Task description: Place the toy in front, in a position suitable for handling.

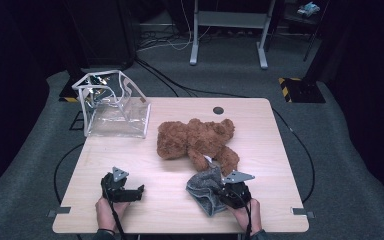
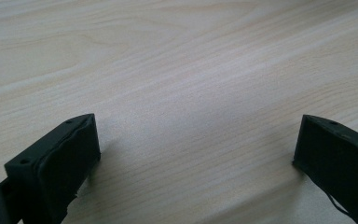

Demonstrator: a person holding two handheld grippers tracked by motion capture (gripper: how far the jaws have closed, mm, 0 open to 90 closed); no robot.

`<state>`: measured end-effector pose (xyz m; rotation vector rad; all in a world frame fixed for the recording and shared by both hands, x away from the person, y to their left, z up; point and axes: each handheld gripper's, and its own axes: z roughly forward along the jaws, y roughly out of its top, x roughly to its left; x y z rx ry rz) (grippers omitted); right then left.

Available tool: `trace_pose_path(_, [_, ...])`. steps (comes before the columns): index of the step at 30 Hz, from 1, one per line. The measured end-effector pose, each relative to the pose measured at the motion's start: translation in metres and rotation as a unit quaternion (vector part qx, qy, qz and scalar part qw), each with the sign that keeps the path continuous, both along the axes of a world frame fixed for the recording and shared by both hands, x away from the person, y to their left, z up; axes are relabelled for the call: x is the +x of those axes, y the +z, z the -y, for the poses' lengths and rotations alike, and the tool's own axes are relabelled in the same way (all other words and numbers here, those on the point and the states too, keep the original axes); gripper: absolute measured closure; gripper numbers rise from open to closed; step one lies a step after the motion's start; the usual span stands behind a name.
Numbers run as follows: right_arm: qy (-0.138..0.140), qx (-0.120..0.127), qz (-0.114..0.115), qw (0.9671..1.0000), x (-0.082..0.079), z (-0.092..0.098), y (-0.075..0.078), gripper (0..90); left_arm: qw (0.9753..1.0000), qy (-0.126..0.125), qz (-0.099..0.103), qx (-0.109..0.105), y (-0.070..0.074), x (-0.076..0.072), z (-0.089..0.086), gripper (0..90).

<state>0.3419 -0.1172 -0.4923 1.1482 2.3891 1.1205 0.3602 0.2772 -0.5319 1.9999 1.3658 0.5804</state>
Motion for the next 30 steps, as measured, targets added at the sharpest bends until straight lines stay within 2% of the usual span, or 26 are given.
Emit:
trace_pose_path(16, [-0.057,-0.003,0.022,0.9981,-0.015,0.048,0.017,79.6,1.0000,0.000,0.000,0.000,0.000,0.000,0.000,0.0])
trace_pose_path(20, [-0.085,-0.002,0.028,0.9960,-0.018,0.068,0.023,79.8,1.0000,0.000,0.000,0.000,0.000,0.000,0.000,0.0])
trace_pose_path(21, [-0.085,-0.002,0.028,0.9960,-0.018,0.068,0.023,79.8,1.0000,0.000,0.000,0.000,0.000,0.000,0.000,0.0])
trace_pose_path(22, [-0.098,-0.003,0.033,0.9946,-0.018,0.076,0.027,79.9,1.0000,0.000,0.000,0.001,0.000,0.000,0.000,0.0])
trace_pose_path(26, [-0.118,-0.005,0.041,0.9921,-0.017,0.089,0.032,79.9,1.0000,0.000,0.000,0.000,0.000,0.000,0.000,0.0])
trace_pose_path(27, [-0.135,-0.007,0.048,0.9897,-0.016,0.096,0.036,79.9,1.0000,0.000,0.000,0.000,0.000,0.000,0.000,0.0])
trace_pose_path(30, [-0.144,-0.007,0.053,0.9881,-0.014,0.103,0.039,79.9,1.0000,-0.001,0.000,0.001,0.000,0.000,0.000,0.0])
